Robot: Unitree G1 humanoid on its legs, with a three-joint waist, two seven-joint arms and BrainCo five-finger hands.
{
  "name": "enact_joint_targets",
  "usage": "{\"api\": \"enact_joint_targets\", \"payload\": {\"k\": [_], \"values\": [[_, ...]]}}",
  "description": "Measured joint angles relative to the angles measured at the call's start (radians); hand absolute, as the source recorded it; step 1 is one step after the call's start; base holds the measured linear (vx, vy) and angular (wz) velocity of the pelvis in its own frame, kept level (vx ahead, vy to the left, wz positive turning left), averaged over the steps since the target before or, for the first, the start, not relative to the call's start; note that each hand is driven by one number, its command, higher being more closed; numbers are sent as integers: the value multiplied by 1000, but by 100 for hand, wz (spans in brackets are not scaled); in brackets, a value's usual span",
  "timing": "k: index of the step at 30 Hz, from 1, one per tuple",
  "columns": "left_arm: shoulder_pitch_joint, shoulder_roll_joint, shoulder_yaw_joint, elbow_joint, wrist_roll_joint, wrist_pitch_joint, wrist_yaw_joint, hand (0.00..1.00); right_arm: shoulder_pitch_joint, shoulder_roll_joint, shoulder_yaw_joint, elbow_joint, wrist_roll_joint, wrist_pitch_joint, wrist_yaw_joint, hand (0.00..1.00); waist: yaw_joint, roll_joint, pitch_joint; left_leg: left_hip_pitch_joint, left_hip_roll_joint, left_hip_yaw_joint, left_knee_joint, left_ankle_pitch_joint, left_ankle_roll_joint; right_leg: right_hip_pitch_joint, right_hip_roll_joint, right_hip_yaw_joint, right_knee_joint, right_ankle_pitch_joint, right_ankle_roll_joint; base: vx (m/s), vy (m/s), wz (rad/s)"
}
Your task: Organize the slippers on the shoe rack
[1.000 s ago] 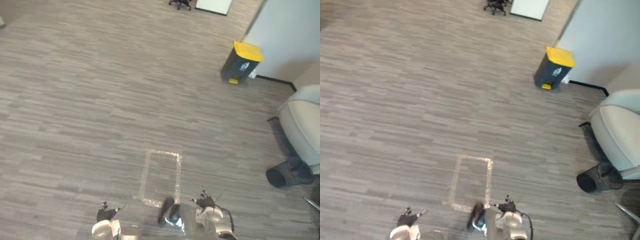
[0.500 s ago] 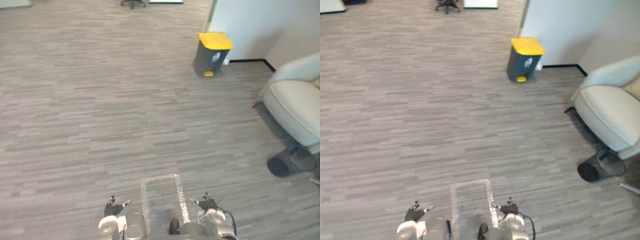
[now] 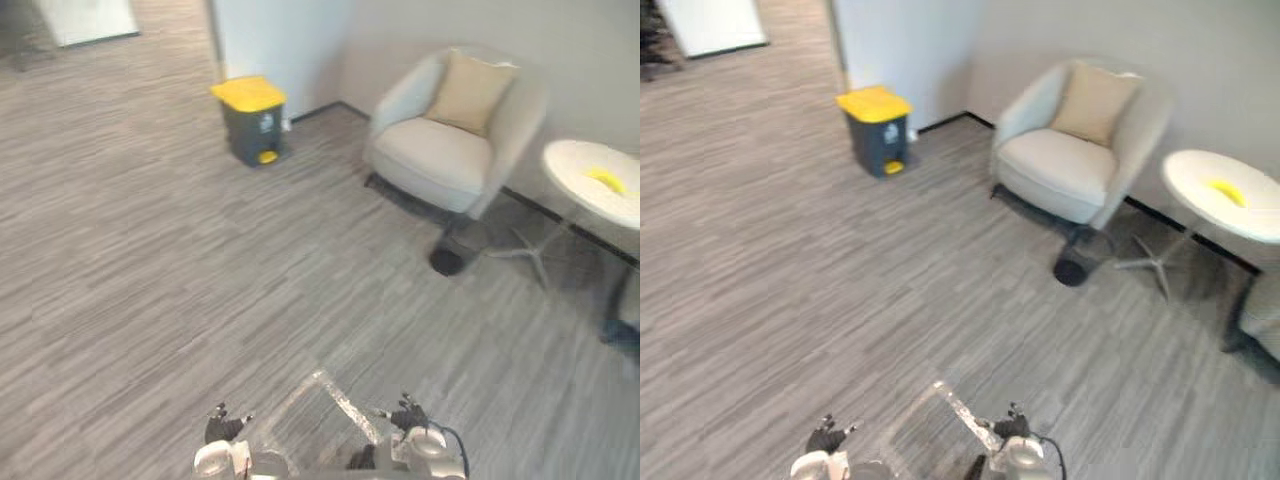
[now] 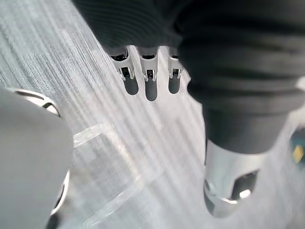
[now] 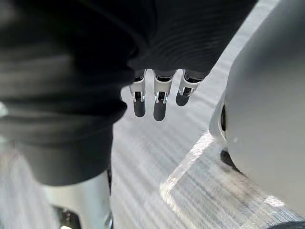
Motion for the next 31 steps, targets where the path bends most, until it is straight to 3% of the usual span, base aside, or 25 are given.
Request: {"api": "enact_joint_targets", "payload": {"k": [2, 5, 7, 8, 9, 10, 11, 13, 15, 16, 17, 18, 20, 31], "values": [[-12, 1, -32, 28, 1, 0, -10, 0, -8, -33, 1, 8, 0, -3, 0, 0, -12, 23, 5, 21, -17, -7, -43, 20, -16, 19, 9, -38, -60, 1, -4, 87, -44, -78], [-16, -2, -46, 31, 17, 0, -11, 0, -6, -57, -10, 23, 1, -4, 0, 0, -19, 37, 6, 13, -16, -23, -15, 33, -21, 71, 44, -37, -173, -5, -16, 79, -51, -7], [-16, -3, -45, 13, 20, -1, -11, 0, -3, -68, -10, 34, 1, -6, 0, 0, -17, 44, 11, -57, 32, -40, 184, 33, -22, 115, 77, -27, -242, -4, -17, 21, -69, -10], [-10, -9, -45, -7, 20, -1, -11, 0, 1, -74, -10, 33, 2, -5, 0, 0, -7, 65, 15, -110, 84, -49, 358, 49, -39, 148, 110, -3, -269, -6, -24, 27, -54, -50], [-2, -15, -45, -22, 19, -2, -11, 0, 5, -79, -9, 31, 3, -5, -2, 0, 2, 74, 18, -170, 113, -70, 490, 66, -31, 162, 133, 34, -274, -9, -29, 105, -4, -87], [1, -19, -44, -25, 19, -5, -11, 0, 5, -79, -10, 33, 3, -5, -3, 0, 6, 88, 19, -202, 114, -120, 540, 41, -14, 175, 146, 73, -277, -11, -32, 195, 72, -143], [5, -16, -45, -34, 20, -5, -11, 0, 2, -81, -13, 35, 5, -4, -6, 0, 8, 87, 21, -233, 81, -180, 485, -6, -25, 177, 150, 144, -287, -5, -37, 161, 80, -128], [5, -16, -44, -39, 19, -5, -10, 0, -2, -83, -14, 35, 5, -4, -7, 0, 9, 82, 24, -244, 46, -241, 381, -13, -34, 175, 146, 193, -289, -1, -34, 116, 83, -114], [5, -15, -44, -40, 18, -6, -9, 0, -2, -85, -14, 31, 5, -4, -10, 0, 11, 81, 23, -242, -9, -393, 141, 0, -47, 166, 145, 274, -287, -2, -20, 144, 165, -125], [4, -17, -44, -41, 17, -6, -9, 0, -1, -84, -15, 30, 4, -4, -12, 0, 13, 81, 22, -236, -28, -460, 69, 60, -79, 155, 145, 309, -280, -4, -7, 152, 194, -112], [6, -18, -43, -40, 13, -6, -8, 0, 2, -82, -19, 31, 4, -3, -12, 0, 20, 82, 11, -204, -47, -467, 29, 90, -67, 154, 141, 342, -280, -3, 8, 193, 181, -81], [6, -16, -45, -36, 11, -6, -8, 0, 13, -78, -34, 29, 4, -3, -12, 0, 14, 67, -2, -185, -64, -449, -6, 94, -67, 156, 129, 356, -301, 19, 25, 255, 156, -51], [5, -27, -37, -33, 1, -6, -8, 0, 31, -73, -48, 28, 4, 2, -12, 0, 22, 52, -8, -169, -64, -405, 11, 100, -34, 180, 123, 378, -328, 28, 37, 276, 155, -39], [5, -45, -25, -6, 0, -5, -8, 0, 50, -37, -89, 26, 4, 0, -12, 0, 28, 45, -40, -40, -77, -361, -96, 96, -23, 262, 107, 393, -386, 31, 49, 137, 38, -17]]}}
